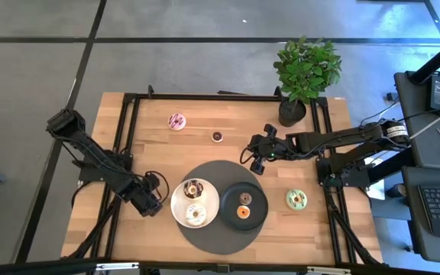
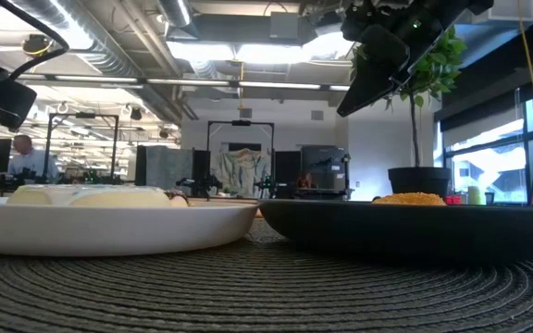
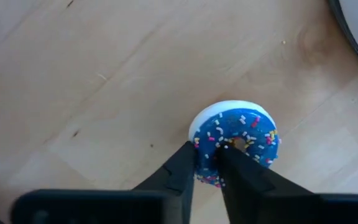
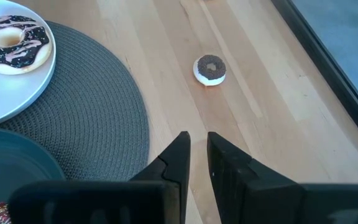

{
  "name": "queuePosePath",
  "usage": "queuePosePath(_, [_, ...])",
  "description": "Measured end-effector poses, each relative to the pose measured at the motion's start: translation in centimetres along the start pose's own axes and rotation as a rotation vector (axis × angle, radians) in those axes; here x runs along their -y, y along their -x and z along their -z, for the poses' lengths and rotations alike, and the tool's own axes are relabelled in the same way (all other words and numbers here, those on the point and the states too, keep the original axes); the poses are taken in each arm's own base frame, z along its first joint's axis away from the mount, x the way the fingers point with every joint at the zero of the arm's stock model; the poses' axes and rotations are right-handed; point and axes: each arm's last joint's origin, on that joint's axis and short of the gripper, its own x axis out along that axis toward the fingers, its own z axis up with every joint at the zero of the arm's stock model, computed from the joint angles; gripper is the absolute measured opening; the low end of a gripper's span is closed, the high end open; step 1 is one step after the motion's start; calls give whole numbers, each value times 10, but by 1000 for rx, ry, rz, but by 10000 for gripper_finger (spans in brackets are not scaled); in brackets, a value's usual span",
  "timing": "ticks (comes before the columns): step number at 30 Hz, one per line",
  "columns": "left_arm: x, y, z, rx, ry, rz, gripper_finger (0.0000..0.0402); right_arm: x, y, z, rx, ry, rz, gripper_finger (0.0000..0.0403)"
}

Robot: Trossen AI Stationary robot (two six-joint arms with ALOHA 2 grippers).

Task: Pick & Place donuts
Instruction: Put the small violet donut on the black plate

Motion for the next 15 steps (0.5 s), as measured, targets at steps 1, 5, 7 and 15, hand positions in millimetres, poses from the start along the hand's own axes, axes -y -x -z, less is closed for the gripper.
queuePosePath(1, [0,0,0,-2,-10,0,50,0,0,0,0,0,0,59])
queuePosePath(5, [0,0,0,7,-38,1,12,0,0,0,1,17,0,59])
queuePosePath(7, [3,3,-1,30,-62,8,8,0,0,-1,12,17,-1,59])
queuePosePath(15, [30,34,-21,453,-195,46,7,-3,2,-19,183,33,-41,59])
